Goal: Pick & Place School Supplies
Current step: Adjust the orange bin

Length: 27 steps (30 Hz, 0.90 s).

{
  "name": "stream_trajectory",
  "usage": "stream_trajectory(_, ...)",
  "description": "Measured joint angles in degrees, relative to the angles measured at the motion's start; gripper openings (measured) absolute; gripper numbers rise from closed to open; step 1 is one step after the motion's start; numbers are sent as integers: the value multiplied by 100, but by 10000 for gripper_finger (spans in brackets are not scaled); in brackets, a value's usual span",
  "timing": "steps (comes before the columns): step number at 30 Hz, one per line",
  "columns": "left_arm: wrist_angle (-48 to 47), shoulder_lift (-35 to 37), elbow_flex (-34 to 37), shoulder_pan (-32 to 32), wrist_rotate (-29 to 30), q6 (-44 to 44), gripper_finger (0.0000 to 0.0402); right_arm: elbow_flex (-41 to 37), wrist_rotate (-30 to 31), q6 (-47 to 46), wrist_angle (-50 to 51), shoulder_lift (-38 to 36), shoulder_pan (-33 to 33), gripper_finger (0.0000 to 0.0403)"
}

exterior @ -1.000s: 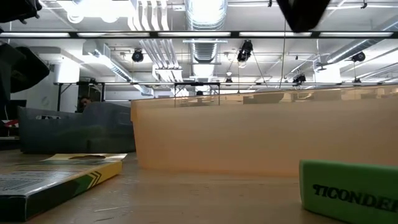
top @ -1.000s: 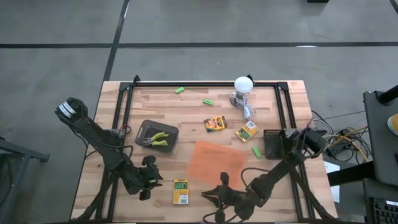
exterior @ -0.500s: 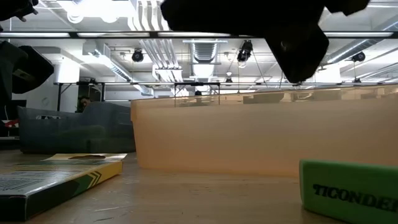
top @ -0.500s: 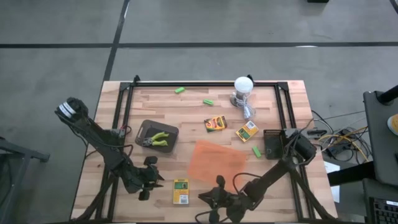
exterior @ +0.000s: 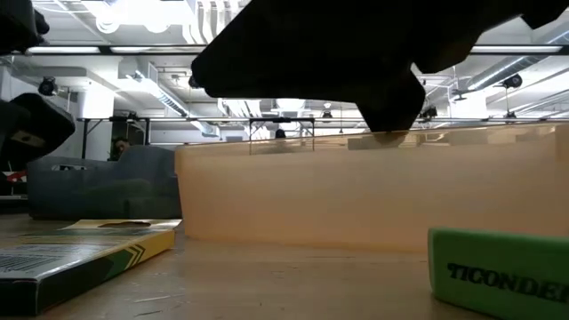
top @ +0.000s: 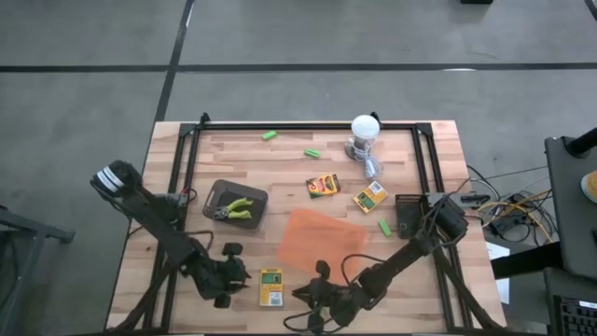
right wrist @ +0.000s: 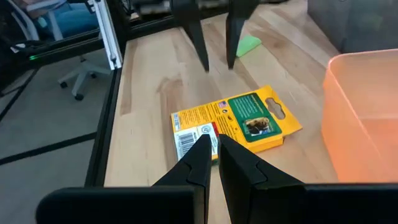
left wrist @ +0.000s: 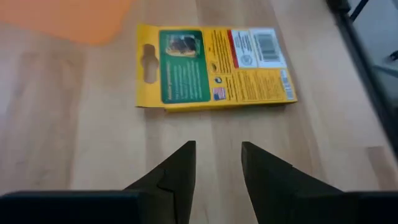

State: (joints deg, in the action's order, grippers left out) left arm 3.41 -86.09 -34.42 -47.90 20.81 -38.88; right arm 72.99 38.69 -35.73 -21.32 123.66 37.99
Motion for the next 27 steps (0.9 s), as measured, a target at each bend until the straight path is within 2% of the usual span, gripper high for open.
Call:
stream_trajectory(4,-11,-426,-252,0,-60,-42,133,54,107,-15,15,0,9,27)
stream_trajectory(9,-44,-661,-481,0,-100,-33,133,66,942,23,507,-88,116,27)
stream_trajectory(16,-43,-578,-489,0,-102,-15,133,66,803,-1075,2418,-277,110,27)
stream_trajectory(27,-47,-572,-489,0,-104,-56,133,68,1121,-1439,3625,-430,10,27)
